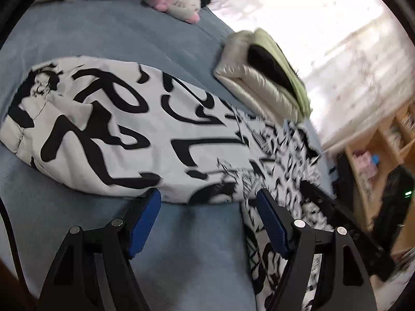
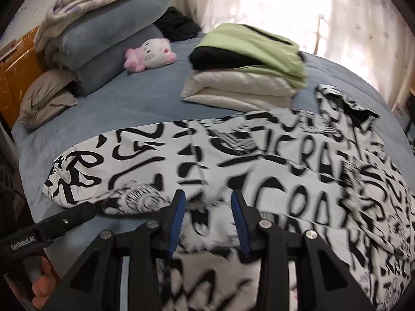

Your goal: Fold large clothes

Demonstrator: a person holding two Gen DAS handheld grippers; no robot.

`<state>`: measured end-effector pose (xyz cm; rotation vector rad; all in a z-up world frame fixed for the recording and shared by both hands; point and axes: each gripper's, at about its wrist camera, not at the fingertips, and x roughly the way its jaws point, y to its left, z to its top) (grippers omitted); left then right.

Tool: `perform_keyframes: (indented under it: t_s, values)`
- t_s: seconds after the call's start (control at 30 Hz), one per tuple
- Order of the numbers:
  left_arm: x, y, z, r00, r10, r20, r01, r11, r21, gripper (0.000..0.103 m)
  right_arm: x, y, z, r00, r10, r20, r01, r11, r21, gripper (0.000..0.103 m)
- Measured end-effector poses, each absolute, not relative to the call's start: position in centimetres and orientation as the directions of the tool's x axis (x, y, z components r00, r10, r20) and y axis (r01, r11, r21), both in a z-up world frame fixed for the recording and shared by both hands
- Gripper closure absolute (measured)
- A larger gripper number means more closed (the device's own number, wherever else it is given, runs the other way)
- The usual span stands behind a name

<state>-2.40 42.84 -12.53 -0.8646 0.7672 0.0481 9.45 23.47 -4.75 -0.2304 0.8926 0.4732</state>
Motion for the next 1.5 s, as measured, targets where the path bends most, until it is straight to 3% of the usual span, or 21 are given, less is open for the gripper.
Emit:
perform_keyframes:
  t_s: [0.3,0.67,1.0,1.27,1.3,1.37,1.4,1.5]
  values:
    - [-2.4,46.1,-14.7,0.796,-0.305,-0.523,-0.302,0.549,-0.779,0.029,10.9,27.4,-7.4,0.478,0.308,-0.823,-0.524,0.852,0.015,0.067]
    - [-5.8,46.9,-14.8,0.825,-0.324,-0.463,-0.265,0.502,-0.823,0.029,10.7,27.5,-7.9,0.446,0.334,-0.831,-0.53,0.846,0.056,0.067]
    - [-6.1,48.2,-16.3,0.806,-0.296,-0.513,-0.341,0.477,-0.81,0.029,10.4,27.3,-8.5,0.427,0.358,-0.83,-0.537,0.839,0.086,0.066]
    - [-2.6,49.7,-16.8,0.791,-0.155,-0.593,-0.456,0.496,-0.739,0.029,11.0,26.9,-8.7,0.415,0.365,-0.833,-0.523,0.845,0.109,0.066]
    - [-2.0,49.8,-16.8,0.779,-0.135,-0.612,-0.479,0.502,-0.72,0.031,11.0,26.9,-8.8,0.415,0.365,-0.834,-0.523,0.846,0.11,0.066]
    - [-1.5,50.0,-16.4,0.758,-0.063,-0.65,-0.533,0.515,-0.671,0.064,10.9,26.9,-8.8,0.413,0.364,-0.835,-0.522,0.846,0.111,0.066]
    - [-1.2,50.0,-16.4,0.74,-0.036,-0.672,-0.558,0.525,-0.643,0.093,10.8,26.8,-8.8,0.412,0.365,-0.835,-0.521,0.846,0.113,0.066]
    - [-0.8,50.5,-16.4,0.71,-0.026,-0.704,-0.596,0.51,-0.62,0.097,10.6,26.3,-8.6,0.41,0.374,-0.832,-0.518,0.846,0.125,0.066]
